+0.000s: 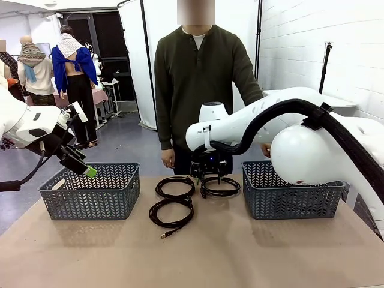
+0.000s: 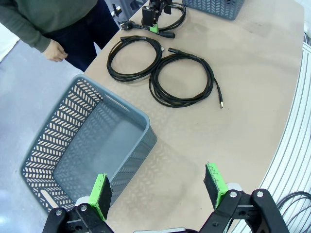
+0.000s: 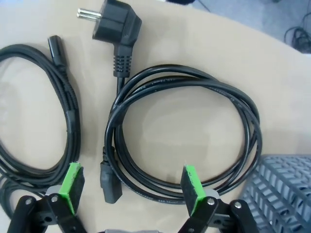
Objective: Organize the cables according to human instructions.
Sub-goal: Pick up a bundle of cables and place it in the basket indicated by the human.
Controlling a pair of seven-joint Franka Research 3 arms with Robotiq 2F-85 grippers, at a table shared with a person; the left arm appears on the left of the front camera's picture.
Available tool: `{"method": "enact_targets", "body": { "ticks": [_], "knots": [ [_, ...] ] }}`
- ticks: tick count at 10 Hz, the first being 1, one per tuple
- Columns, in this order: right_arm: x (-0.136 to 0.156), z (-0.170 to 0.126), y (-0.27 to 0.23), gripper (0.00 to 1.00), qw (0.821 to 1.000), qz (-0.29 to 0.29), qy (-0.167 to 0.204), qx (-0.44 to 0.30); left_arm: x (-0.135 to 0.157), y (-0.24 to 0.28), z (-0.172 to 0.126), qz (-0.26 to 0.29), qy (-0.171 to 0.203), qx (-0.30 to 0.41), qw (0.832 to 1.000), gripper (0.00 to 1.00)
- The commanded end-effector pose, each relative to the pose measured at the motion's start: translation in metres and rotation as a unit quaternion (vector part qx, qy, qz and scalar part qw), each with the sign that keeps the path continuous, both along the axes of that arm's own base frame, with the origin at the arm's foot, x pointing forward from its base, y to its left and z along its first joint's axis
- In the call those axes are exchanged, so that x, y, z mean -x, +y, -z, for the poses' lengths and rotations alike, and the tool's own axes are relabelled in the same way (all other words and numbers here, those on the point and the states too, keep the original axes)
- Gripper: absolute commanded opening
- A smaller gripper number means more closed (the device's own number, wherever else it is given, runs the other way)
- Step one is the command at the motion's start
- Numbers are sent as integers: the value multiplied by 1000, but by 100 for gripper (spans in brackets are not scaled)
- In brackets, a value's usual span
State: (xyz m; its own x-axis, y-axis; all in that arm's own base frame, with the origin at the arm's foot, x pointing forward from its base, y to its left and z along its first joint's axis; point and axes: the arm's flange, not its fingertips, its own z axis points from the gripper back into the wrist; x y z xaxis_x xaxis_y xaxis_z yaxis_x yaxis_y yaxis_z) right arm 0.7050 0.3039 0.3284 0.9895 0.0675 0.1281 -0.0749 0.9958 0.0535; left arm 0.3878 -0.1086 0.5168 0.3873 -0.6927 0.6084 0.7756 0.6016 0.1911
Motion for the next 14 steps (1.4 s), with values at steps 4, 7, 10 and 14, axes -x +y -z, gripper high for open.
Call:
{"method": "enact_targets", "body": {
  "ticks": [4, 7, 10, 14],
  "knots": [
    [-17, 5, 4, 100, 999, 29, -3, 12, -2, 3, 1, 5, 0, 4, 1000, 100],
    [-23, 10, 4, 100, 999, 36, 3, 16, -2, 3, 1, 5, 0, 4, 1000, 100],
    [-27, 16, 5, 100, 999, 38, 4, 21, -2, 3, 1, 5, 0, 4, 1000, 100],
    [-33, 21, 7, 100, 998, 45, 4, 34, -2, 3, 1, 5, 0, 4, 1000, 100]
  ]
}}
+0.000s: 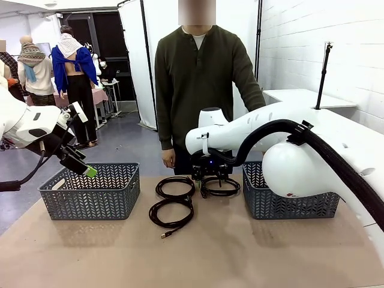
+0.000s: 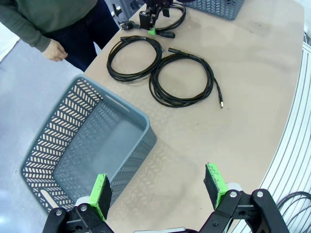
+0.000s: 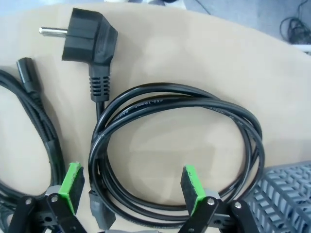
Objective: Organize the cables according to human instructions.
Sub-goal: Pick up a bundle of cables and place it in the basket indicated by the human.
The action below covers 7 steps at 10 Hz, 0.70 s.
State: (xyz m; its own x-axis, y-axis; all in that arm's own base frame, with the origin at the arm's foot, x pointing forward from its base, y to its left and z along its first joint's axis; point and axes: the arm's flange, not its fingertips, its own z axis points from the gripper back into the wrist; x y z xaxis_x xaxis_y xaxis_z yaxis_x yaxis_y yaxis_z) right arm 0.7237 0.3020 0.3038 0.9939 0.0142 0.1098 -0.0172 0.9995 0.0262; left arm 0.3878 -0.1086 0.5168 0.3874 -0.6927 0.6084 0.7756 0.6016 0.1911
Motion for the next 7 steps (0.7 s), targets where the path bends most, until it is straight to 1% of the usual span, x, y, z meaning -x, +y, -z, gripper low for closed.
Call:
{"method": "enact_targets", "body": {
  "ticks": [1, 3, 4, 7],
  "knots": [
    [-17, -1, 11, 100, 999, 21, -18, 22, -2, 3, 1, 5, 0, 4, 1000, 100],
    [-19, 1, 14, 100, 999, 23, -17, 22, -2, 3, 1, 5, 0, 4, 1000, 100],
    [-21, 3, 14, 92, 999, 28, -17, 23, -2, 3, 1, 5, 0, 4, 1000, 100],
    [-24, 3, 13, 39, 999, 40, -11, 22, -2, 3, 1, 5, 0, 4, 1000, 100]
  ]
}}
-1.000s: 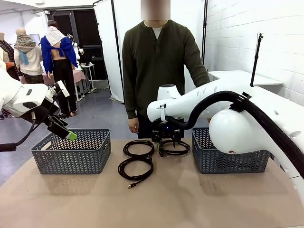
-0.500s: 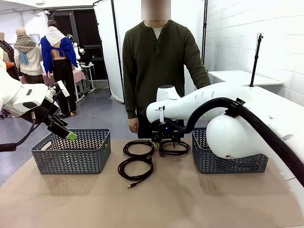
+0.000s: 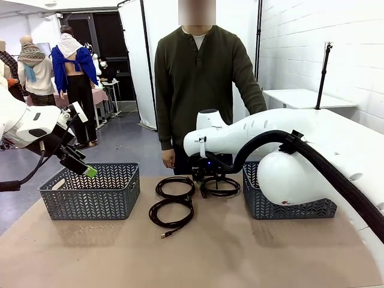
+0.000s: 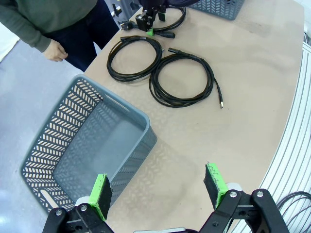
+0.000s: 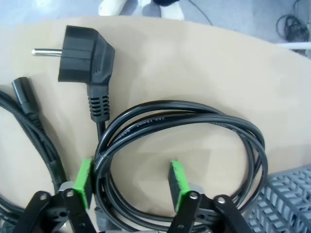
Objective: Organize the cables according to human instructions.
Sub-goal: Pick up a bundle of cables and place it in the basket indicated by the human.
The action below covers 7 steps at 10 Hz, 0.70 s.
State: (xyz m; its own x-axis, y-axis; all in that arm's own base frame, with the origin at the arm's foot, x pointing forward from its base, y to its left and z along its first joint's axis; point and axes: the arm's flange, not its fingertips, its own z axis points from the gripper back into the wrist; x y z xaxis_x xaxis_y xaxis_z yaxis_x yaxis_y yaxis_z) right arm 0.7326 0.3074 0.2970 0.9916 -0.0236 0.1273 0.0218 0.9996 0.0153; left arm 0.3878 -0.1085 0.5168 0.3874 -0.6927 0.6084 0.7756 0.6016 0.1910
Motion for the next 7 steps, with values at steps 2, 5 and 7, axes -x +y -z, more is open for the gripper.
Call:
{"method": "enact_targets", "body": {
  "ticks": [2, 5, 7],
  "knots": [
    [-17, -7, 5, 4, 999, 29, -2, 13, -2, 3, 1, 6, 0, 4, 1000, 100],
    [-17, -11, 3, 0, 1000, 22, -5, 5, -2, 3, 1, 6, 0, 4, 1000, 100],
    [-15, -19, 5, 0, 1000, 11, -7, -3, -2, 3, 1, 6, 0, 4, 1000, 100]
  ]
}}
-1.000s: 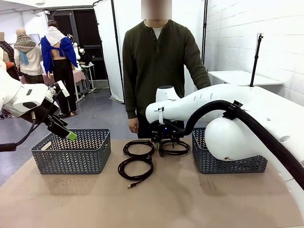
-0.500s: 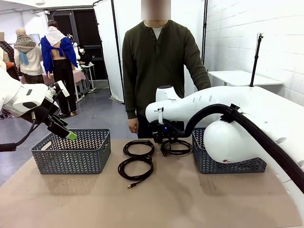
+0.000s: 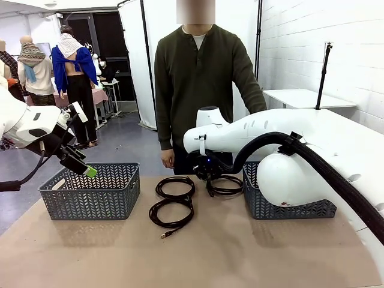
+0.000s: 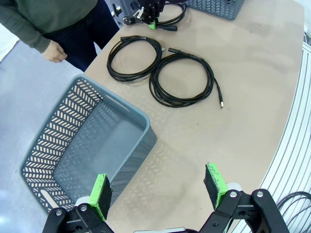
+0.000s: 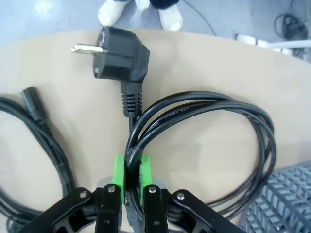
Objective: Organize the cables according to human instructions.
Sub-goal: Pick up a bundle of cables and place it in the basket indicated by the human.
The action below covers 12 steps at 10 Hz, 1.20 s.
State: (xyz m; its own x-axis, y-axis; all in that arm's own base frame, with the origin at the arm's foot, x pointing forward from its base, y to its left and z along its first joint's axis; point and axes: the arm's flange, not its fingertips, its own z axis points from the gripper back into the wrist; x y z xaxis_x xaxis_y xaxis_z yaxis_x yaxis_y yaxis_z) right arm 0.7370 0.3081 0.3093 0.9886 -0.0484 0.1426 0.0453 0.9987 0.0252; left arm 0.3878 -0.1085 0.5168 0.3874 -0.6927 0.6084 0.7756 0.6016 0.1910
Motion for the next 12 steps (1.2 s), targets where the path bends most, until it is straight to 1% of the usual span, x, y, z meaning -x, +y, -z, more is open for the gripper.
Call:
{"method": "enact_targets", "body": {
  "ticks": [1, 3, 5, 7, 8, 10, 11, 12],
  "knots": [
    [-10, -11, 4, 0, 1000, -5, 0, 0, -2, 3, 1, 6, 0, 4, 1000, 100],
    [-6, -26, 6, 0, 1000, -17, -14, -11, -2, 3, 1, 6, 0, 4, 1000, 100],
    [5, -58, 14, 0, 998, -58, -19, -20, -2, 3, 1, 6, 0, 4, 1000, 100],
    [23, -86, 22, 0, 988, -148, 10, -34, -2, 3, 1, 6, 0, 4, 1000, 100],
    [33, -100, 21, 0, 983, -179, 9, -29, -2, 3, 1, 6, 0, 4, 1000, 100],
    [54, -123, 13, 0, 962, -274, 5, 4, -2, 3, 1, 6, 0, 4, 1000, 100],
    [65, -131, 6, 0, 941, -337, 10, 15, -2, 3, 1, 6, 0, 4, 1000, 100],
    [73, -140, -4, 0, 924, -381, 10, 25, -2, 3, 1, 6, 0, 4, 1000, 100]
  ]
}}
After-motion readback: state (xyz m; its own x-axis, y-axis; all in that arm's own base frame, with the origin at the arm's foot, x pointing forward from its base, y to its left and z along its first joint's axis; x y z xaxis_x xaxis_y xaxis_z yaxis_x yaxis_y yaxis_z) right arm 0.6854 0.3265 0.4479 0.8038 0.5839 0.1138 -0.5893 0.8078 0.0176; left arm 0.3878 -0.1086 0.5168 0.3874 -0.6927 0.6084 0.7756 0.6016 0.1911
